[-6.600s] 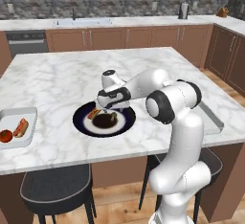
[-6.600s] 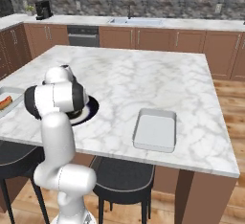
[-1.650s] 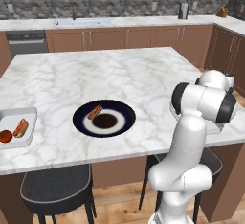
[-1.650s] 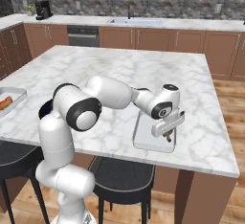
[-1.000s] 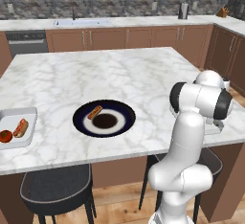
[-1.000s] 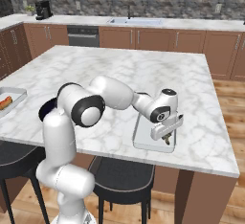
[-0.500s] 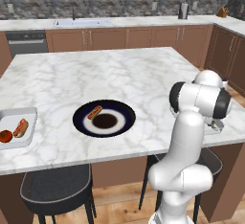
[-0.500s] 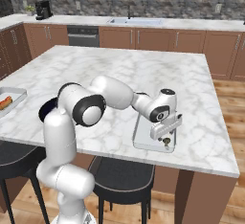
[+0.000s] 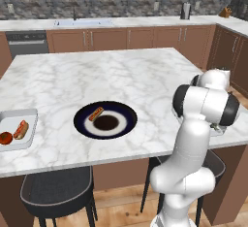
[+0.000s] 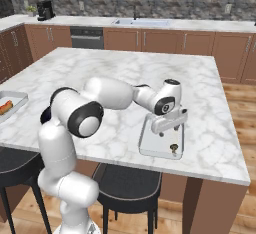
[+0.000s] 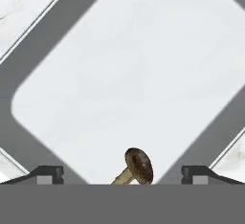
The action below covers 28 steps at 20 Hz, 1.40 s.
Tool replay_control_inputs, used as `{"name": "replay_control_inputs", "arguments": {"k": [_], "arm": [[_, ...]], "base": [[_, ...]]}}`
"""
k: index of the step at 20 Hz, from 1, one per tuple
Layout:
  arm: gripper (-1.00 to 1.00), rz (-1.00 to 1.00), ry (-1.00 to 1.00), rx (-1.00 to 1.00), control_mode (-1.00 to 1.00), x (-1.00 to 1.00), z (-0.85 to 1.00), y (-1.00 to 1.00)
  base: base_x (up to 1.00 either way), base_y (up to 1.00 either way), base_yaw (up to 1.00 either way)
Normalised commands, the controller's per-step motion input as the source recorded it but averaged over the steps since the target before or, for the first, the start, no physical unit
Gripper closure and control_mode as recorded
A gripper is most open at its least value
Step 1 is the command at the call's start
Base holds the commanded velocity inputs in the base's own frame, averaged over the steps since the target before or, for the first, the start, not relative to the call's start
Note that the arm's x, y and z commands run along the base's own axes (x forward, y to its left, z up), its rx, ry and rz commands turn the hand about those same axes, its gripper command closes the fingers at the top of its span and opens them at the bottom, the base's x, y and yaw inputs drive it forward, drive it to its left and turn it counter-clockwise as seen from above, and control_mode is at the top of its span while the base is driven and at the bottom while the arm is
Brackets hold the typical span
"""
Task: Place one cooked food and one vegetable from the large plate to each tupperware container.
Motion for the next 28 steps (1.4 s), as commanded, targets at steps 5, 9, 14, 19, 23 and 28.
{"name": "replay_control_inputs", "arguments": {"k": [5,9,14,19,23,28], "arm": [[-1.00,-0.44,-0.10,0.09,-1.00,-0.03,0.91,0.83],[-1.00,-0.55,-0.15,0.07,-1.00,-0.12,0.65,0.77],[-1.00,-0.58,-0.05,0.15,-1.00,-0.01,0.46,0.65],[-1.00,-0.52,0.02,0.04,-1.00,-0.01,0.21,0.88],[-1.00,-0.44,0.07,-0.07,-1.00,-0.05,0.06,0.96],[-1.00,-0.33,0.00,-0.13,-1.00,-0.15,-0.01,1.00]], "base": [[0.00,0.00,0.00],[0.00,0.00,0.00],[0.00,0.00,0.00],[0.00,0.00,0.00],[0.00,0.00,0.00],[0.00,0.00,0.00]]}}
